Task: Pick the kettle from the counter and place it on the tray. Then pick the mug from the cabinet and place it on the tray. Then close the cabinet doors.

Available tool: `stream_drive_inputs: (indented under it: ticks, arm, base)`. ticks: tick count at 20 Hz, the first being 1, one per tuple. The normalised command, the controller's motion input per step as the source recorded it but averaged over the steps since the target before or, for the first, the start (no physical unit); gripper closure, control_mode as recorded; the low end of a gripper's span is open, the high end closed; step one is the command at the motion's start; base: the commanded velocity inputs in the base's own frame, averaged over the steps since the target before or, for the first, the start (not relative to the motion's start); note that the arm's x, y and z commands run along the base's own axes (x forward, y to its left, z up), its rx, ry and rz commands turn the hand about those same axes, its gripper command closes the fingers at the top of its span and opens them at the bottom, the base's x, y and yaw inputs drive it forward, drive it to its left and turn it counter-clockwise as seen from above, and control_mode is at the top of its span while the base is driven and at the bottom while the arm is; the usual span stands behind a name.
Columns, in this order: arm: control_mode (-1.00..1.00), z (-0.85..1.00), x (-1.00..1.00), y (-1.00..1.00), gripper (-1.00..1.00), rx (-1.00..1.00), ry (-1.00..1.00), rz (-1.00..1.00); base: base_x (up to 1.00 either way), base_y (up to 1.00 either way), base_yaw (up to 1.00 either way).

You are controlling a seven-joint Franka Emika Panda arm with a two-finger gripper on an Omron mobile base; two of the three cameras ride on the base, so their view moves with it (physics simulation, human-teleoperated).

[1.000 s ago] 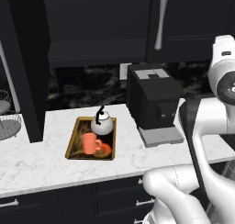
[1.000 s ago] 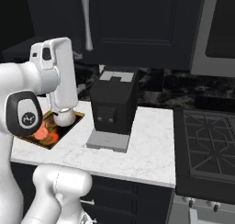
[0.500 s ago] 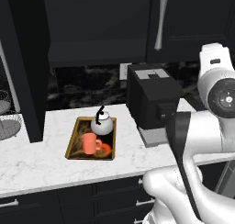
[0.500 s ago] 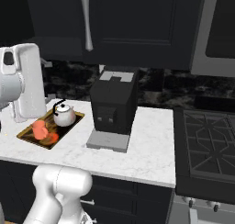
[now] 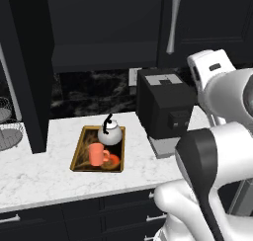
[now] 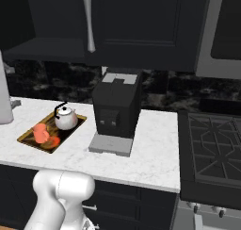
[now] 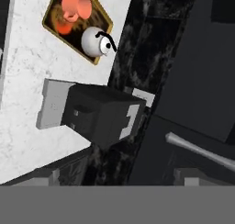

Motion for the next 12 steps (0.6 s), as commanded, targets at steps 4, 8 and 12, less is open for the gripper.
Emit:
stream_drive_inputs:
  ticks: [4, 8, 12]
  arm:
    - [-1.00, 0.00, -0.28, 0.75, -1.00, 0.08, 0.03, 0.41]
    - [-1.00, -0.04, -0.20, 0.83, -1.00, 0.16, 0.00, 0.35]
    - [-1.00, -0.12, -0.10, 0.91, -1.00, 0.19, 0.00, 0.26]
  base:
    - [0.00, 0.00, 0.00]
    - [0.00, 0.00, 0.00]
    - [0.00, 0.00, 0.00]
